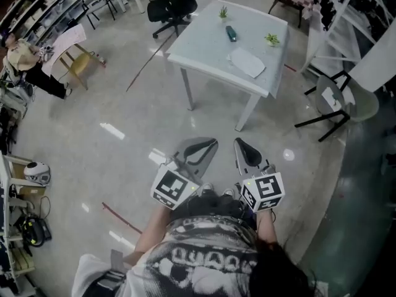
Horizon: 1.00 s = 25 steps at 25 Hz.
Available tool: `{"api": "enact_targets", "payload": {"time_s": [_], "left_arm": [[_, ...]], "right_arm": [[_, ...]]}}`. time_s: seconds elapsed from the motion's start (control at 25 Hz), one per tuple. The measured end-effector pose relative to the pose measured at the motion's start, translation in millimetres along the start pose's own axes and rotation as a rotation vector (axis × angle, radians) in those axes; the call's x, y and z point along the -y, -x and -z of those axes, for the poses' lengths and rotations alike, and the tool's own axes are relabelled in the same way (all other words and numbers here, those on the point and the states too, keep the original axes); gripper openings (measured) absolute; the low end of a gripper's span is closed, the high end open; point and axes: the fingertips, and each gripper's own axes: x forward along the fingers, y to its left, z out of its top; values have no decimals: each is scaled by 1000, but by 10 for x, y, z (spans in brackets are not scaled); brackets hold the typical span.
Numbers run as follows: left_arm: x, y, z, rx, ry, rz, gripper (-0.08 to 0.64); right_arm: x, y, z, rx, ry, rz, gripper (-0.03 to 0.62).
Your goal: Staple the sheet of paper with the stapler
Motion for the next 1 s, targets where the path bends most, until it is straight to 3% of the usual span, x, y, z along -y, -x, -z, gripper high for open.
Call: {"api": "enact_targets", "payload": {"time_s": [0.56,1.0], "left_arm": [[-419,70,235,-11,45,23,6],[-1133,-534,383,-43,69,1,6]], "right_arm": [[5,-455,134,-52,-43,29,-8],[700,-1251,140,-76,-87,36,-8]]}}
